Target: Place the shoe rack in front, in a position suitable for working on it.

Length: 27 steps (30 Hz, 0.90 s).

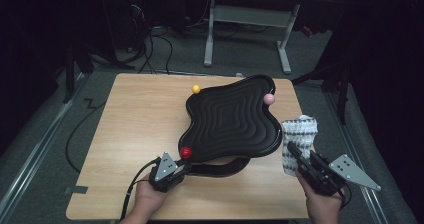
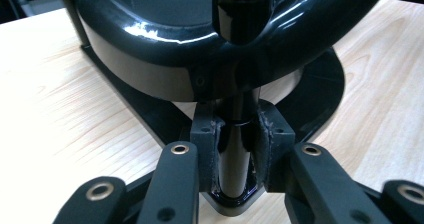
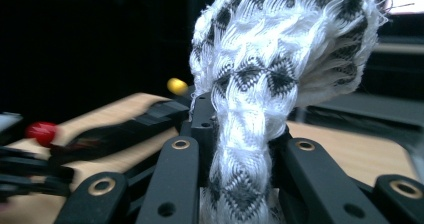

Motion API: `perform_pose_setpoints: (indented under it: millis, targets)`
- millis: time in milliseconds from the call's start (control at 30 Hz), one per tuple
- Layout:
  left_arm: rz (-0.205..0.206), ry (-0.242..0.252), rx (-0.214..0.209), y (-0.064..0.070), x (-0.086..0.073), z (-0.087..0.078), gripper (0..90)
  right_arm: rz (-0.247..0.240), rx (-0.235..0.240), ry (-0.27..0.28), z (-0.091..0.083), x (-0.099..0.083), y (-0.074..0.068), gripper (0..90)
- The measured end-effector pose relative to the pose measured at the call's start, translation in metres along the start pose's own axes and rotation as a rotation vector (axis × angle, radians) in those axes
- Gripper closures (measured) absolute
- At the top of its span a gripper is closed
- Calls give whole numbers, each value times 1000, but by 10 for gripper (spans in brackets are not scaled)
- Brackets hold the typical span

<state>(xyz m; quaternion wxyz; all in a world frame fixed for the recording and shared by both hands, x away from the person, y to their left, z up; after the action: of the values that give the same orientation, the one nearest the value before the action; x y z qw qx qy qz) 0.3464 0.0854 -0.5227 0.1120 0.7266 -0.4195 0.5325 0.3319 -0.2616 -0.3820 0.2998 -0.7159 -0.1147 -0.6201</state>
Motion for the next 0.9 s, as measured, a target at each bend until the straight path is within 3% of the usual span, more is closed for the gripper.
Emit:
perform_pose_setpoints:
  millis: [33,233,333,433,600,667,767,900]
  targets:
    - [4,0,-3,1,1,0,738,-18,21,-2,-1,2,-6,764]
    - [29,12,-25,13,6,5,735,-56,12,-49,6,-14,-19,767]
    - [40,18,-43,19,9,8,735,-73,30,-80,11,-22,-25,767]
    - [43,16,-68,27,12,10,735,-128,45,-131,20,-35,-35,768]
    - [84,25,-88,39,17,12,734,-157,70,-217,43,-62,-54,769]
    - [90,26,-89,41,18,13,732,-189,72,-238,50,-71,-63,769]
    - [89,28,-93,41,18,13,733,-205,67,-234,51,-71,-65,769]
    - [88,28,-93,41,18,13,733,-179,38,-194,43,-58,-54,768]
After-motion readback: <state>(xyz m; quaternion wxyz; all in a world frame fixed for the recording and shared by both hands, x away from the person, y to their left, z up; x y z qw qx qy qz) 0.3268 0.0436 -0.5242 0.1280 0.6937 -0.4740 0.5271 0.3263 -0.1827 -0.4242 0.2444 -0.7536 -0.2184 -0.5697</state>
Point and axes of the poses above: each handheld gripper's, and its own axes: z roughly forward along the jaws, x roughly out of its top, y roughly to its right, the point moved 6 cm from there along z, roughly forward along the jaws, and after that the axes turned 15 degrees about z, right-handed, at the moved point
